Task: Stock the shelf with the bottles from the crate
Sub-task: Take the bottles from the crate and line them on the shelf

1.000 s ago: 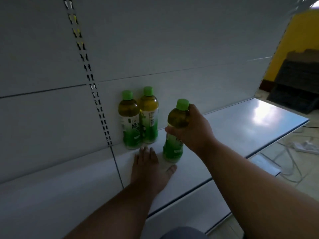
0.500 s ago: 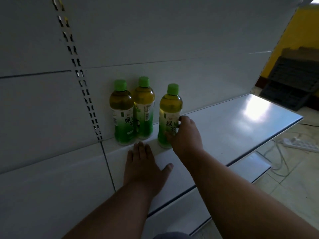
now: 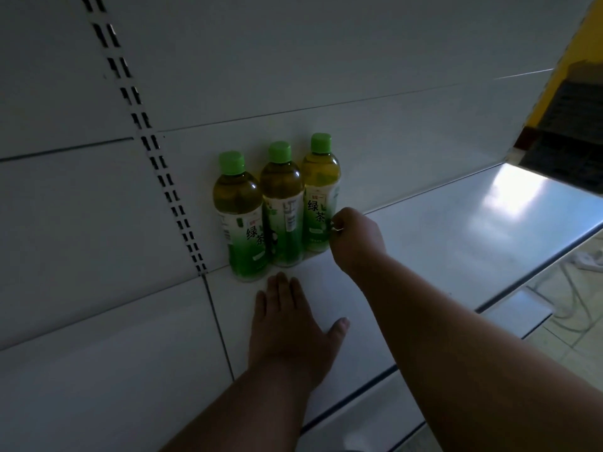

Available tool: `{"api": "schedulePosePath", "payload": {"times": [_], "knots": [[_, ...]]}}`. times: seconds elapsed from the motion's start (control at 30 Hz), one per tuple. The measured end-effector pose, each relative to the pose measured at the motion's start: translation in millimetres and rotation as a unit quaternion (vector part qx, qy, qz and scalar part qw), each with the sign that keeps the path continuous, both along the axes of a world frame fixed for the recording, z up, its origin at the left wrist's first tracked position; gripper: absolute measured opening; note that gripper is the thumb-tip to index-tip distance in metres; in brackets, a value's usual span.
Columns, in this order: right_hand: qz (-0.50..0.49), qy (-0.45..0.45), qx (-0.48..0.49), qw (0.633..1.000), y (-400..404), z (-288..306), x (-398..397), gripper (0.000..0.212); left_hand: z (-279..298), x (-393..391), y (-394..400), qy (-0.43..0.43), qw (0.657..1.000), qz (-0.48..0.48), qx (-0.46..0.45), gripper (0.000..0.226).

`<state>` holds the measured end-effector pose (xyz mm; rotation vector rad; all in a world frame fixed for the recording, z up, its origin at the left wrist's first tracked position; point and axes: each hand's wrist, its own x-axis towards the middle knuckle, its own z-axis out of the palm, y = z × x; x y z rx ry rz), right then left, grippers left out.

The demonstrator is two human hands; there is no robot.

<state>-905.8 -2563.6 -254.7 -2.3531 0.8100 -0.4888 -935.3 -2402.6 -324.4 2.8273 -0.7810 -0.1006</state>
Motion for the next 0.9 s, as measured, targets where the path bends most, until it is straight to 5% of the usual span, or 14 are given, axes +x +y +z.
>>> {"api": "schedulePosePath", "payload": {"times": [0.27,0.43,0.6,0.9], "knots": [[0.043,0.074,-0.102,0.991,-5,39,-125,0.061,48,-12,-5,-0.038,0.992,-0.041,0.110,0.099],[0.008,0.187,-0.198,0.962,-12,73,-238,0.070,94,-62,-43,-0.112,0.966,-0.231,-0.024,0.071],[-0.112,0.188,-0.136,0.966,-22,57,-350,0.074,90,-149,-79,-0.066,0.916,-0.377,-0.118,0.072],[-0.270,0.226,0.042,0.935,-24,-104,-470,0.069,-35,-236,-120,0.006,0.848,-0.528,0.035,0.089]]}}
